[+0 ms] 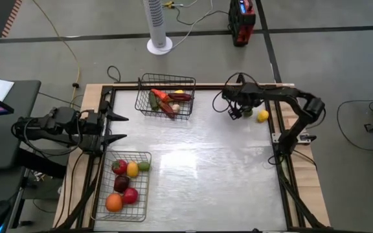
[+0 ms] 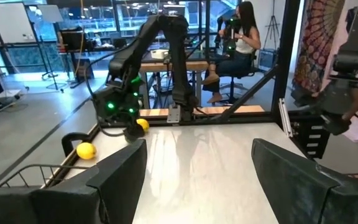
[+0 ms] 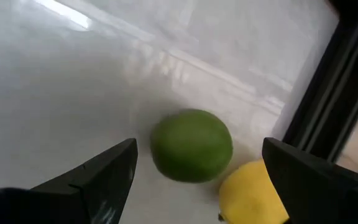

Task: Sort produce into baskets
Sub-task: Put the green lime into the silver wire basket

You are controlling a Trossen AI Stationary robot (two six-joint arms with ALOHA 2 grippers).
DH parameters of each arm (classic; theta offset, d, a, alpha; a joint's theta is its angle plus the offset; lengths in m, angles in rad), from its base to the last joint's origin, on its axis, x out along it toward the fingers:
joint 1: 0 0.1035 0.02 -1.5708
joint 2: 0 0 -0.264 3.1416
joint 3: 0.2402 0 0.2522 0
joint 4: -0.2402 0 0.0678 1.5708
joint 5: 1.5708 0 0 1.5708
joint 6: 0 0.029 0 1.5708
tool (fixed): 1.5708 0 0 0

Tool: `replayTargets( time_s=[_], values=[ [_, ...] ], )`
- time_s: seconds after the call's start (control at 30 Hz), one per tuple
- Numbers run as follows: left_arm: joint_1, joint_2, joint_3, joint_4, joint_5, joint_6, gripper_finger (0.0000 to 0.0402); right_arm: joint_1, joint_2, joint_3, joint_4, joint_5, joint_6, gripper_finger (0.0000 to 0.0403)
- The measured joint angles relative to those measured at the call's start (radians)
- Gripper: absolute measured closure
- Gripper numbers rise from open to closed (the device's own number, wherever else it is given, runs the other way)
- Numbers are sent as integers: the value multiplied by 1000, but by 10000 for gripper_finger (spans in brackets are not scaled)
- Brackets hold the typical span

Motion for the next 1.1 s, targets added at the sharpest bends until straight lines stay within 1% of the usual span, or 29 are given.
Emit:
replayTargets(
  time_s=[0.1,0.23,0.37,0.47,0.6,0.7,0.8,0.9,1.1],
  values=[
    [0,0,0,-12,5,-15,123,-34,0,0,4,-24,-8,31],
    [0,0,0,-24,6,-20,123,-57,-1,-3,12,-84,-11,31],
    [0,0,0,-28,7,-22,123,-77,-1,-55,51,-136,-21,31],
    [0,0,0,-42,6,-30,123,-90,-1,-101,125,-173,-35,31],
    [0,0,0,-41,6,-30,123,-81,-4,-129,192,-166,-52,31],
    [0,0,0,-40,6,-30,123,-67,-5,-131,204,-142,-60,31],
    [0,0,0,-38,6,-31,123,-73,-4,-132,210,-142,-63,34],
    [0,0,0,-38,6,-31,123,-75,-3,-132,213,-147,-65,50],
    [0,0,0,-38,6,-30,123,-48,-2,-132,219,-143,-64,112]
  ],
)
